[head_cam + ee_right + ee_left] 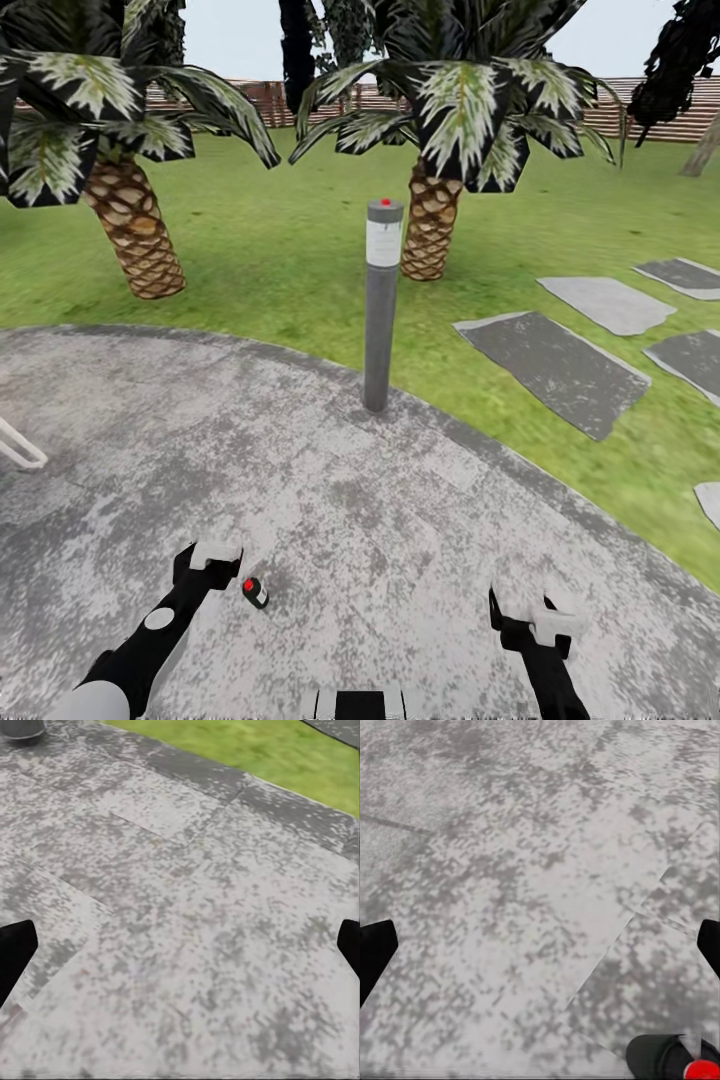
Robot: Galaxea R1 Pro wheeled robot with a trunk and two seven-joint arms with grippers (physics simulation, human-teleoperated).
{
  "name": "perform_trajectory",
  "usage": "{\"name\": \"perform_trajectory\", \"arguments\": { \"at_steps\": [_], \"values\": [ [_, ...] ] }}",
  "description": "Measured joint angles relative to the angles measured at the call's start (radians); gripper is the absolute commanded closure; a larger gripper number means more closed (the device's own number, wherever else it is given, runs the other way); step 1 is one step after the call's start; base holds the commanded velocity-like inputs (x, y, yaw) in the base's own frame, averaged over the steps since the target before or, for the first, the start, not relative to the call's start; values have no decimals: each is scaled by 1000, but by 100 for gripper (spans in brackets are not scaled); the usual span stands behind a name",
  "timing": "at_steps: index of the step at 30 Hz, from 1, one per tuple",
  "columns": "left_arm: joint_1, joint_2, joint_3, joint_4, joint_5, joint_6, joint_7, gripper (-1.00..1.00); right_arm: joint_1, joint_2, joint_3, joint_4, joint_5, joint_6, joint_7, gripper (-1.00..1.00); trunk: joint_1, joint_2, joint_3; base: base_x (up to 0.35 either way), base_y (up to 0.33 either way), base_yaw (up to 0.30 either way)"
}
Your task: In the garden, pick up the pesticide atomizer on the floor and spray pesticide onto both trees until each tree trunk is fully covered.
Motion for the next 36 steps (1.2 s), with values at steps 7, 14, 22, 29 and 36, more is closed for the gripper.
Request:
{"name": "perform_trajectory", "arguments": {
  "at_steps": [7, 14, 22, 29, 36],
  "values": [
    [0, -2, -2, 2, -1, 0, 0, -100, 0, 0, 0, 0, 0, 0, 0, -100, 3, -2, -38, 0, 0, 0],
    [0, -3, -3, 9, -1, -1, 0, -100, 0, -1, 1, 0, 0, 0, 0, -100, 3, -2, -46, 0, -13, 0],
    [0, -8, -3, 20, -2, -2, 4, -100, 0, 0, 1, 0, 0, 0, 0, -100, 3, -2, -47, -32, -240, 69],
    [0, -8, -1, 23, 0, -2, 5, -100, 0, 0, 1, 0, 0, 0, 0, -100, 3, -2, -47, 12, -235, 265],
    [0, -8, 2, 23, 0, -2, 5, -100, 0, -1, 1, 0, 0, 0, 0, -100, 3, -2, -47, 17, -28, 107]
  ]
}}
